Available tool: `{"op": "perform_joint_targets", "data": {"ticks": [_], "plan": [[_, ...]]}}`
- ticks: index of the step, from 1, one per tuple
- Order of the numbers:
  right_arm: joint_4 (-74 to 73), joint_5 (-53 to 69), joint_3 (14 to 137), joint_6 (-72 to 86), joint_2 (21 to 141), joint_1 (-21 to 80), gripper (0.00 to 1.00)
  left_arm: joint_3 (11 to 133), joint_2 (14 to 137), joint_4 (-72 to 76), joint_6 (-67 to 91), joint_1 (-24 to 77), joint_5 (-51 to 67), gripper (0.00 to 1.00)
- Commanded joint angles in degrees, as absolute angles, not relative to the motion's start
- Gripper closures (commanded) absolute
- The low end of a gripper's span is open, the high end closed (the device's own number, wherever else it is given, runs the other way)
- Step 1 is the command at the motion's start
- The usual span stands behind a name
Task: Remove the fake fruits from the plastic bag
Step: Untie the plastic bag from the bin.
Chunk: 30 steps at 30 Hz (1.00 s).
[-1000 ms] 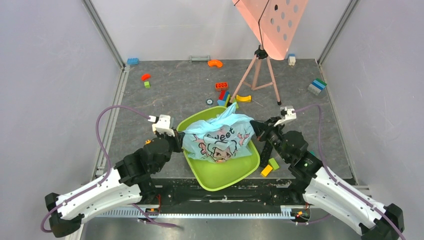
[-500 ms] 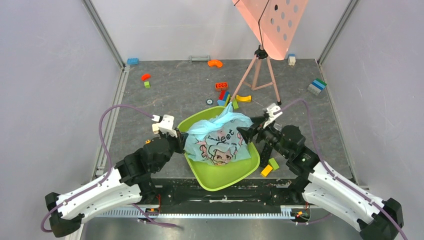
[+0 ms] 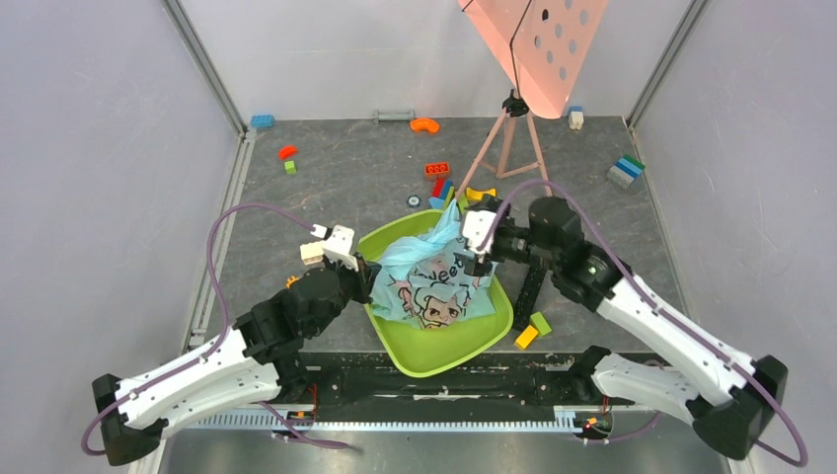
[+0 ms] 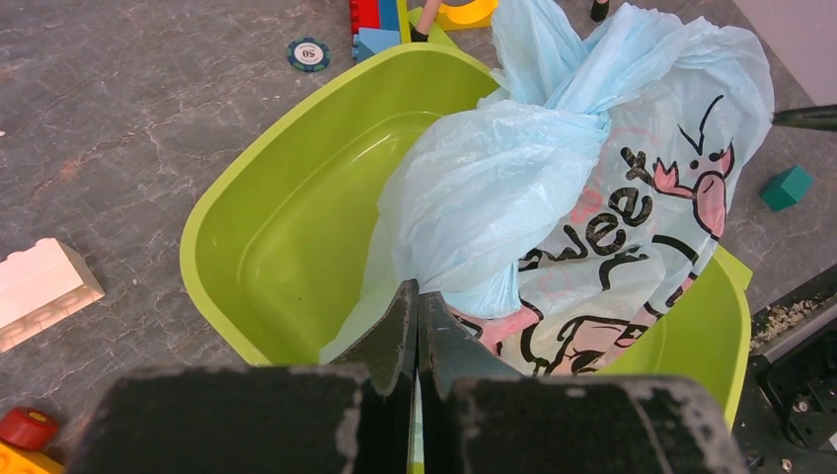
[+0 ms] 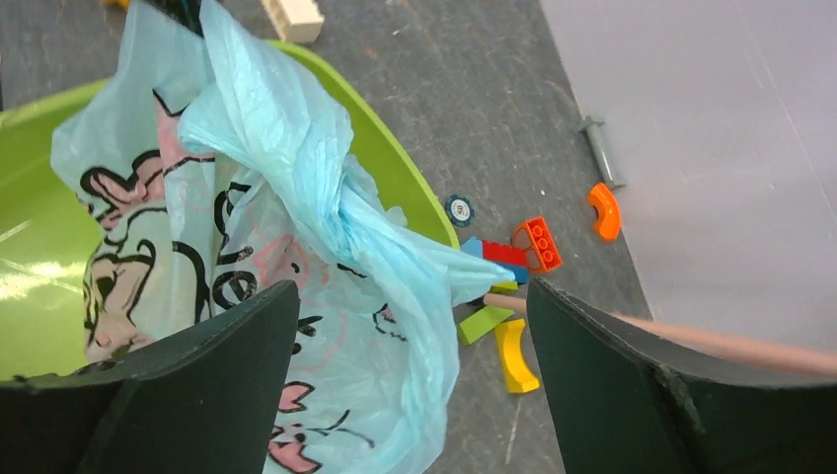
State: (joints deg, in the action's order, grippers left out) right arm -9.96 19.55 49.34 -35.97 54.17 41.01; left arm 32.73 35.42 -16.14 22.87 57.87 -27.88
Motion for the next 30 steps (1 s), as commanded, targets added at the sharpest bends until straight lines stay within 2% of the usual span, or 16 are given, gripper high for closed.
{"op": "perform_joint_targets", "data": {"ticks": [1, 4, 13, 20, 30], "plan": [[-26.3, 25.0, 63.4, -51.0, 63.3, 40.9, 0.12, 33.9, 34.1, -14.1, 21.0, 57.7, -27.2, 0.98], [-32.9, 25.1, 70.2, -53.8, 69.2, 41.2, 0.13, 33.9, 33.6, -14.7, 21.2, 57.7, -27.5, 0.98], [-41.6, 22.5, 77.2, -57.2, 76.8, 43.5, 0.13, 33.4, 32.6, -15.0, 21.4, 57.7, -27.2, 0.98], [-40.9, 16.6, 77.4, -57.3, 80.5, 45.1, 0.16, 32.8, 31.3, -15.1, 21.5, 57.7, -27.2, 0.98], [-39.9, 13.2, 78.3, -56.6, 81.6, 45.1, 0.43, 32.6, 30.7, -15.5, 21.4, 57.7, -27.4, 0.98]]}}
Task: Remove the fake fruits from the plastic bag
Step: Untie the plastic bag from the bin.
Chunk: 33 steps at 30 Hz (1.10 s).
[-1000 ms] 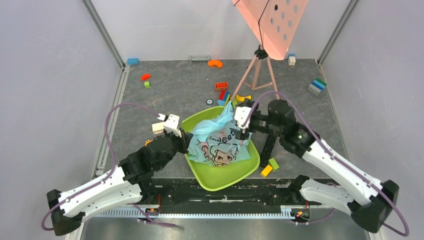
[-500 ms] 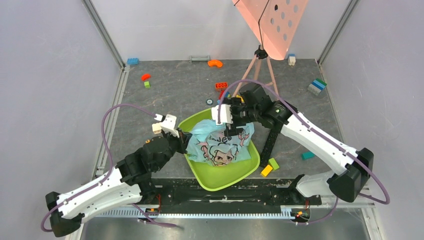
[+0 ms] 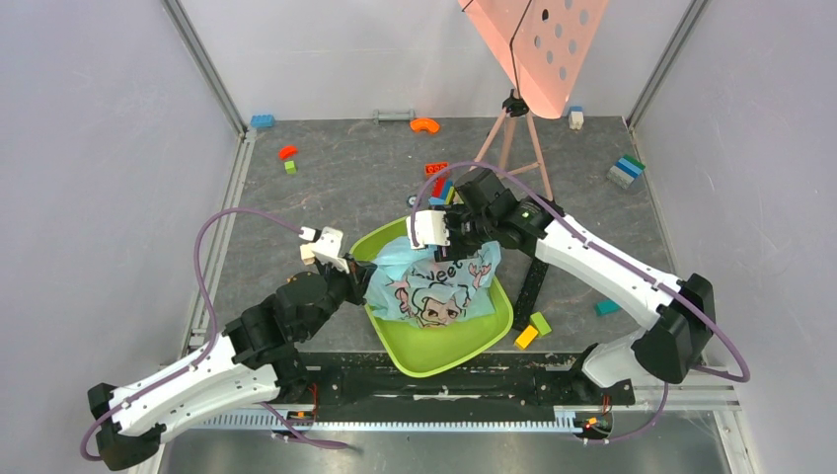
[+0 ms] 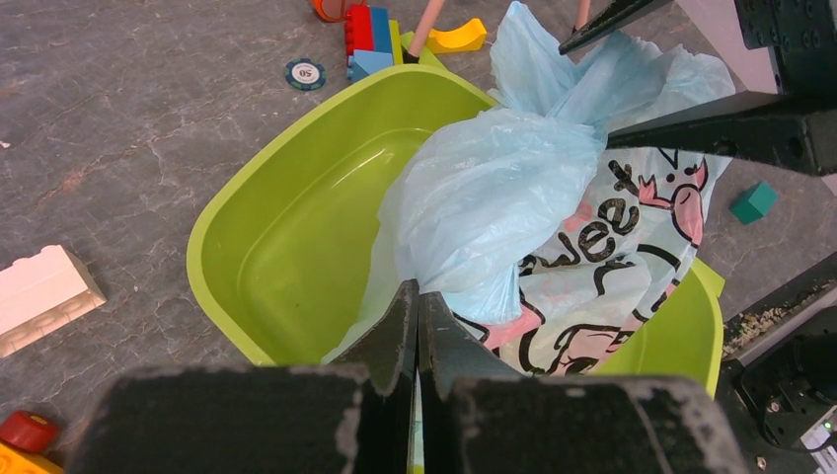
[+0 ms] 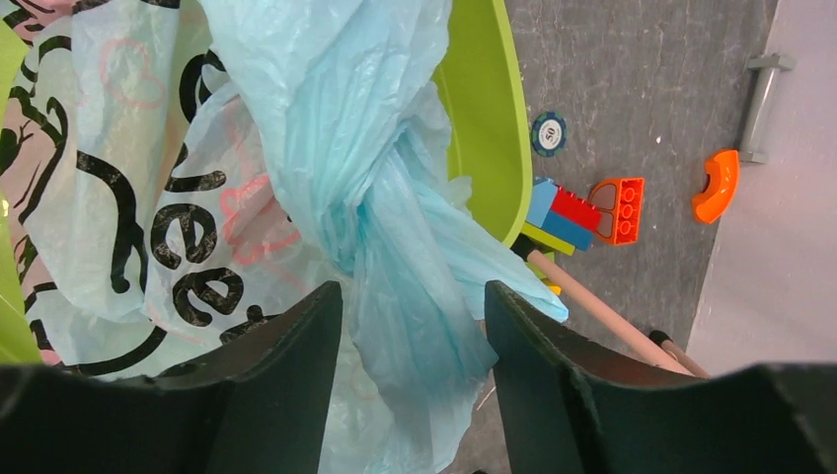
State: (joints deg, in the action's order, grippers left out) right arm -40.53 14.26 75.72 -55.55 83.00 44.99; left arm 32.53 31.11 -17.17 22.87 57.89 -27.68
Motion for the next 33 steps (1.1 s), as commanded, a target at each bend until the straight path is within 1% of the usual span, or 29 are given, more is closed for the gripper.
{"op": "perform_joint_targets", "data": {"ticks": [1, 5, 8, 12, 13, 14, 18, 23, 27, 33], "plan": [[-39.4, 13.5, 78.2, -56.7, 81.2, 45.1, 0.46, 32.5, 30.7, -15.5, 21.4, 57.7, -27.5, 0.98], [-38.7, 14.5, 77.8, -56.4, 79.8, 45.1, 0.52, 32.5, 30.7, -15.3, 21.4, 57.7, -27.3, 0.98], [-38.3, 15.0, 77.3, -56.4, 78.9, 45.1, 0.59, 32.5, 30.8, -15.2, 21.5, 57.7, -27.3, 0.98], [-37.9, 15.1, 76.9, -56.0, 78.1, 45.1, 0.71, 32.7, 30.9, -15.2, 21.5, 57.7, -27.2, 0.98], [-37.7, 15.0, 76.8, -55.6, 78.0, 45.1, 0.77, 32.7, 30.9, -15.3, 21.5, 57.7, -27.2, 0.98], [-37.4, 14.7, 76.6, -55.1, 77.8, 45.1, 0.81, 32.6, 30.9, -15.3, 21.5, 57.7, -27.2, 0.98], [-34.7, 13.6, 74.6, -52.9, 75.8, 45.1, 0.89, 32.7, 31.0, -15.4, 21.6, 57.7, -27.2, 0.98], [-29.1, 11.9, 68.6, -50.2, 71.1, 45.1, 0.95, 32.2, 30.6, -15.9, 22.0, 57.7, -27.6, 0.98], [-20.9, 8.0, 61.9, -45.2, 66.1, 45.0, 1.0, 31.8, 29.8, -16.8, 22.9, 57.7, -28.8, 0.98], [-6.5, 7.4, 52.3, -33.9, 58.4, 44.4, 1.0, 31.7, 28.7, -18.1, 23.7, 57.7, -30.4, 0.98]]}}
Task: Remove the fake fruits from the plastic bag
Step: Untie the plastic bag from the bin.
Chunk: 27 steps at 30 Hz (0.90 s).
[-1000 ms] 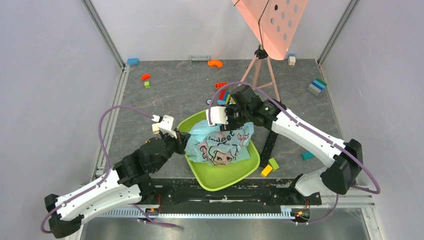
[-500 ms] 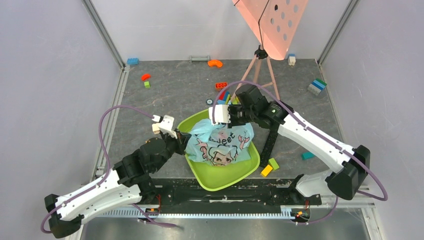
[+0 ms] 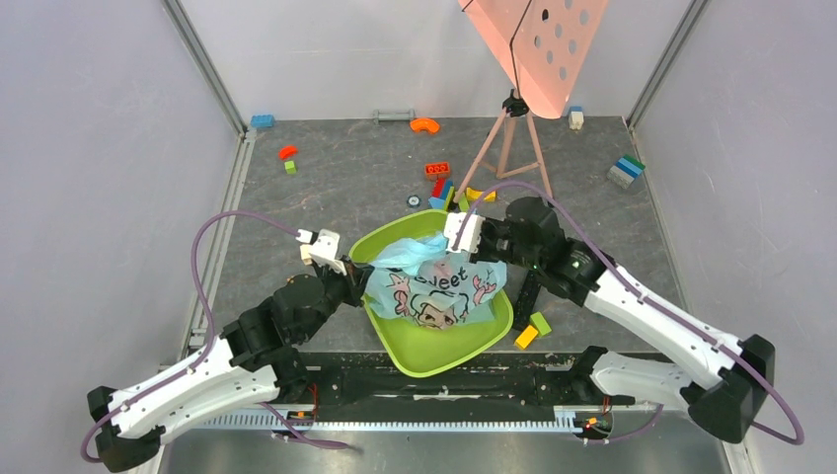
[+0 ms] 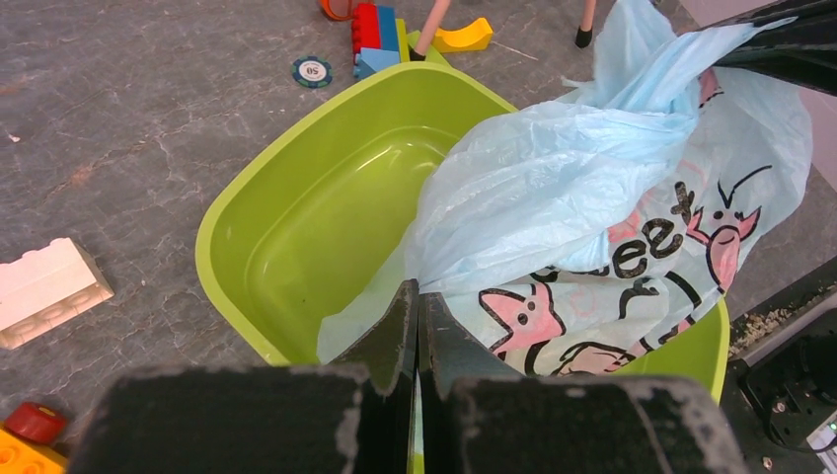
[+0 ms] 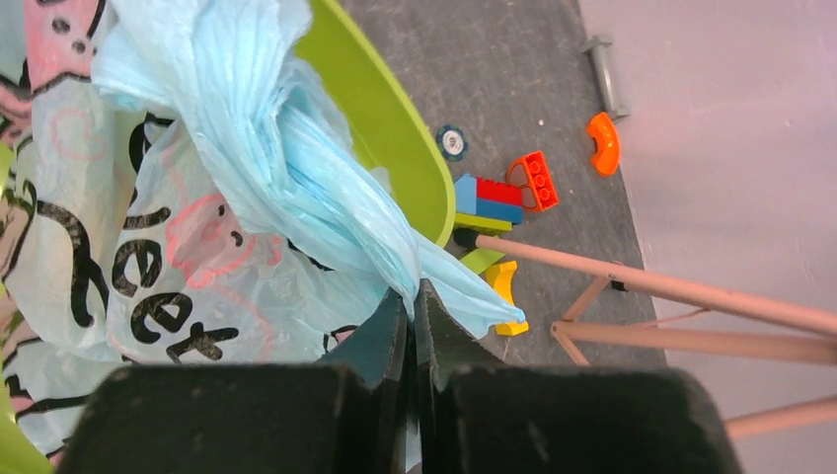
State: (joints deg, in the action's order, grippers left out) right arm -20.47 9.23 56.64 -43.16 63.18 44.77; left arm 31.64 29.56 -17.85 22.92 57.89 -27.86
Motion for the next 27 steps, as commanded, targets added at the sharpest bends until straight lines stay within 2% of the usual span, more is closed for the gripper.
{"op": "perform_joint_targets", "data": {"ticks": [1, 14, 21, 27], "plan": [[-3.7, 7.5, 51.1, -31.8, 57.4, 44.4, 1.0, 31.7, 28.6, -18.2, 23.7, 57.7, -30.4, 0.98], [23.0, 2.3, 35.0, -4.8, 48.9, 44.4, 1.0, 31.8, 28.7, -18.5, 24.1, 57.7, -31.0, 0.98], [27.7, -8.8, 27.1, 8.9, 43.5, 44.4, 1.0, 31.5, 28.7, -18.3, 24.2, 57.7, -31.3, 0.97], [35.6, -13.6, 18.2, 21.6, 39.9, 44.4, 1.0, 31.8, 29.2, -17.7, 24.2, 57.7, -30.9, 0.97]]}}
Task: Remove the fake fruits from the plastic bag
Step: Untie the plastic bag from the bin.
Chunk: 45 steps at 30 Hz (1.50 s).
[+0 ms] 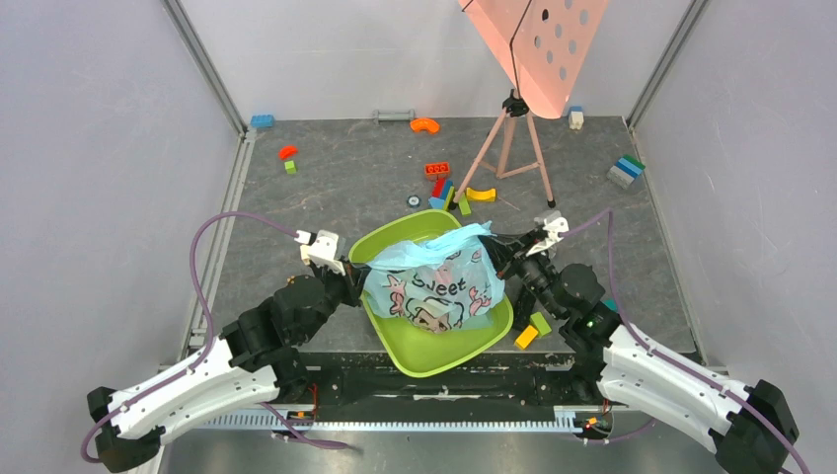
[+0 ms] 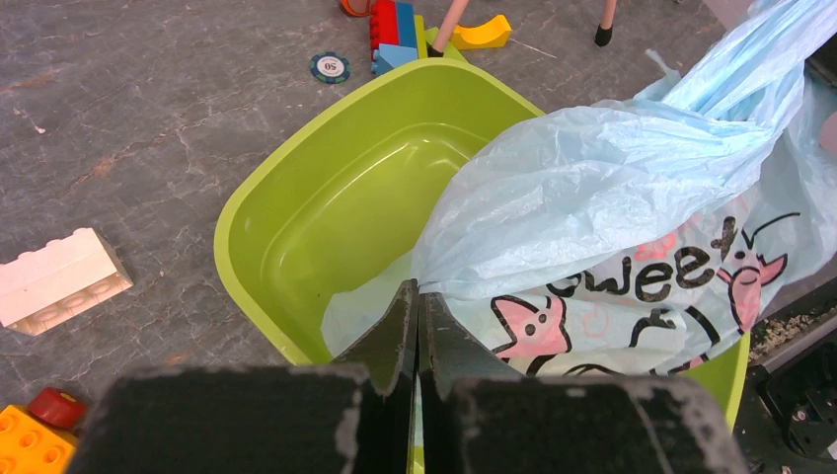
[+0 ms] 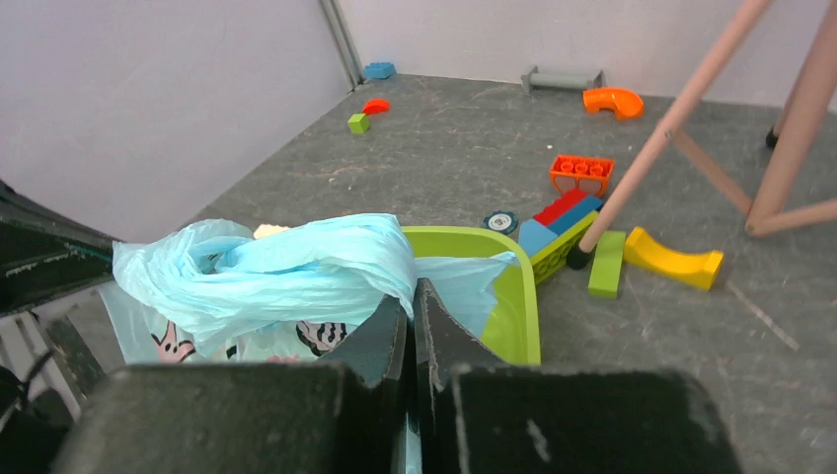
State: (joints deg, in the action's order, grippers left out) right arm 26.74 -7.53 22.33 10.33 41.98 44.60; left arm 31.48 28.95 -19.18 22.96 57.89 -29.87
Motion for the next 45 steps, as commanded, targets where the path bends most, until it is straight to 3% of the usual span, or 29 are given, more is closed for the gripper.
{"op": "perform_joint_targets", "data": {"ticks": [1, 9, 11, 15, 17, 19, 23, 35, 45], "plan": [[36.6, -14.2, 17.2, 22.6, 39.5, 44.4, 1.0, 31.8, 29.3, -17.7, 24.1, 57.7, -30.9, 0.97], [38.3, -18.4, 12.9, 29.4, 37.6, 44.4, 1.0, 32.2, 29.5, -17.9, 24.0, 57.7, -30.9, 0.97], [39.3, -18.0, 12.4, 29.5, 37.2, 44.4, 1.0, 32.5, 29.7, -17.9, 23.9, 57.7, -30.9, 0.93], [37.1, -16.0, 14.0, 27.6, 37.6, 44.4, 1.0, 35.0, 31.0, -18.2, 21.5, 57.7, -28.9, 0.68], [34.9, -14.8, 15.2, 26.8, 38.1, 44.4, 1.0, 38.1, 32.4, -19.7, 19.4, 57.7, -28.2, 0.43], [33.6, -13.8, 16.2, 26.4, 38.5, 44.4, 1.0, 41.4, 34.2, -21.3, 16.6, 57.7, -26.9, 0.26], [33.5, -12.7, 16.6, 25.9, 38.9, 44.4, 1.0, 46.9, 37.6, -22.3, 10.1, 57.7, -20.0, 0.13], [31.5, -8.0, 19.0, 24.4, 40.4, 44.4, 1.0, 59.6, 57.3, -22.0, -4.6, 59.1, -5.6, 0.08], [30.0, -6.4, 19.5, 23.7, 40.4, 44.4, 1.0, 66.5, 69.1, -19.7, -8.9, 60.6, -2.3, 0.11]]}}
